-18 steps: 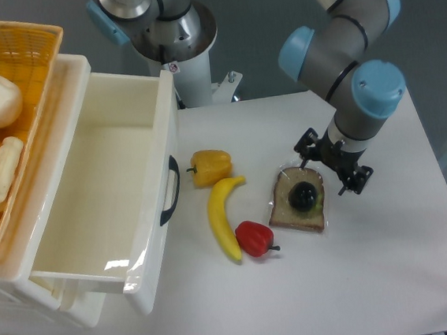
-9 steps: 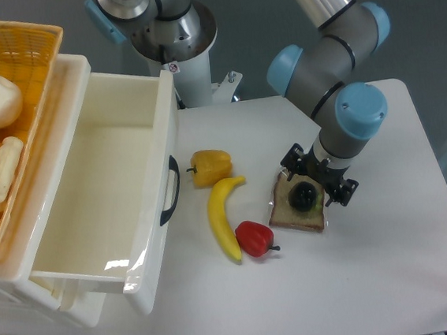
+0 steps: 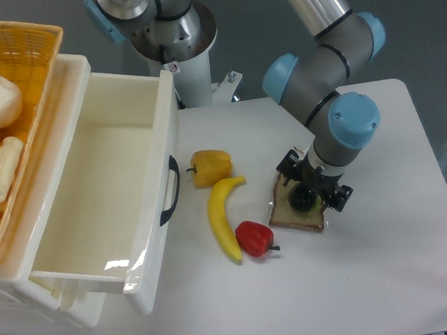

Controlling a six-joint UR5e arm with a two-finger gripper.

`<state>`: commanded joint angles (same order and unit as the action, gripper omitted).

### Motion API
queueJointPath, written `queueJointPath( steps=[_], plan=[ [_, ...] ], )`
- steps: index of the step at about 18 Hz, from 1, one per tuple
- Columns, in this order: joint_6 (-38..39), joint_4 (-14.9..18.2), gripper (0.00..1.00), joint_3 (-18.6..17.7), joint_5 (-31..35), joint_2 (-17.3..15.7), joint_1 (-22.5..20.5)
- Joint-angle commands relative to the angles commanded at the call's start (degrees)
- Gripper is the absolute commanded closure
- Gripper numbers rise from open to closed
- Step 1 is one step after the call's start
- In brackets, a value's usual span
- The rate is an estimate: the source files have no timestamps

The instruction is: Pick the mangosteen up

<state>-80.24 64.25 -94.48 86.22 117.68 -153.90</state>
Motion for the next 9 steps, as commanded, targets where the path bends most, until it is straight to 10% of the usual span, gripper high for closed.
queueJointPath(
  steps=[9],
  plan=[
    [-0.1,0.1,0.66,0.3,-0.1,-0.3,-0.2]
  ],
)
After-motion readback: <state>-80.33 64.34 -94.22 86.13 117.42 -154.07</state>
